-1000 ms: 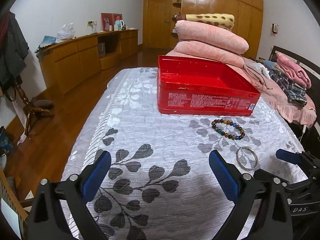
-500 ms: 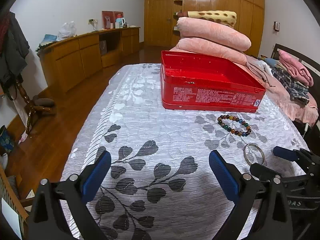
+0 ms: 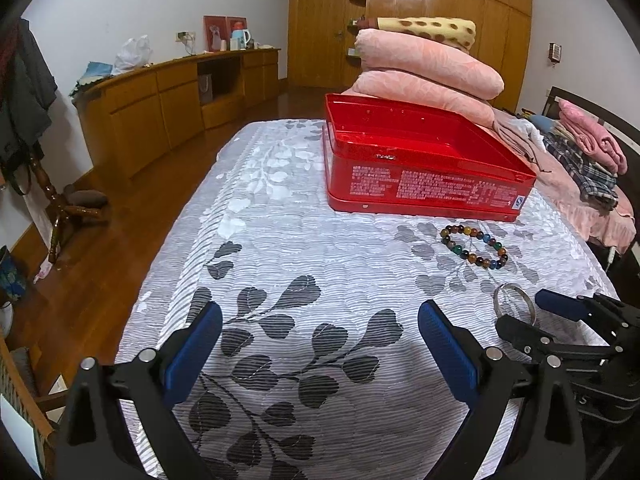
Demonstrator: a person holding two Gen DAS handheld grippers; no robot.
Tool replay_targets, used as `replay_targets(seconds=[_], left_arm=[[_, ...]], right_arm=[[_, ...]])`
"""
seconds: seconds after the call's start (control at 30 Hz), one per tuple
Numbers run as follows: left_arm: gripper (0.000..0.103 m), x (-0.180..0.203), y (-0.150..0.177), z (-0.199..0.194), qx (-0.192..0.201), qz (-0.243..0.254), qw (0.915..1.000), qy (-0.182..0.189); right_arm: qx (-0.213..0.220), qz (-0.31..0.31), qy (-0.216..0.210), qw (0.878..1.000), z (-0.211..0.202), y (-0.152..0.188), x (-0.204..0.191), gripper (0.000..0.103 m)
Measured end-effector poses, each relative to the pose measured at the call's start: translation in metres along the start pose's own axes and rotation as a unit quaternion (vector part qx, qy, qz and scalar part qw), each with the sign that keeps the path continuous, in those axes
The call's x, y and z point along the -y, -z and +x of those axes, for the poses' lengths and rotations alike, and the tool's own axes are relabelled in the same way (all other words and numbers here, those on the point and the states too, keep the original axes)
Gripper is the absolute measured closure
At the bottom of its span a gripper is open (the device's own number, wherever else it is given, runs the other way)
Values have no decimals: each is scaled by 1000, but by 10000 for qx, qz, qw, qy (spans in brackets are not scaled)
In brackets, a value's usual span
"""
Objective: Organize jewelry
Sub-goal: 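Grasp the silver bangle with the right tool while the left tool approaches the multicolour bracelet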
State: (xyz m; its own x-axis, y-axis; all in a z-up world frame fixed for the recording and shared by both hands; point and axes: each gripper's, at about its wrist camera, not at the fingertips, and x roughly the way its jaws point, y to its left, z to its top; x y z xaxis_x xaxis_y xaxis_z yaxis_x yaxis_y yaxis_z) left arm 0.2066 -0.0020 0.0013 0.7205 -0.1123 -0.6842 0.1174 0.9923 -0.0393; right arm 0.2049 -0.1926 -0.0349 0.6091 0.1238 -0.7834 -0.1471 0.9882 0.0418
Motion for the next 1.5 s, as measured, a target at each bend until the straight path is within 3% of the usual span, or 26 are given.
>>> replay_targets(seconds=[0.1,0.83,1.5], left_arm=[[7,1,0,0,-4,-6,10000,7],[7,19,-5,7,-74,5,9998,178],[8,73,-35,36,-173,289,9981,516]], right_arm=[[27,-51,-69,10000,-1,0,-1,55],[60,81,-164,9998,-5,1,11,56],[269,648,130,9975,-20,-1,71,56]])
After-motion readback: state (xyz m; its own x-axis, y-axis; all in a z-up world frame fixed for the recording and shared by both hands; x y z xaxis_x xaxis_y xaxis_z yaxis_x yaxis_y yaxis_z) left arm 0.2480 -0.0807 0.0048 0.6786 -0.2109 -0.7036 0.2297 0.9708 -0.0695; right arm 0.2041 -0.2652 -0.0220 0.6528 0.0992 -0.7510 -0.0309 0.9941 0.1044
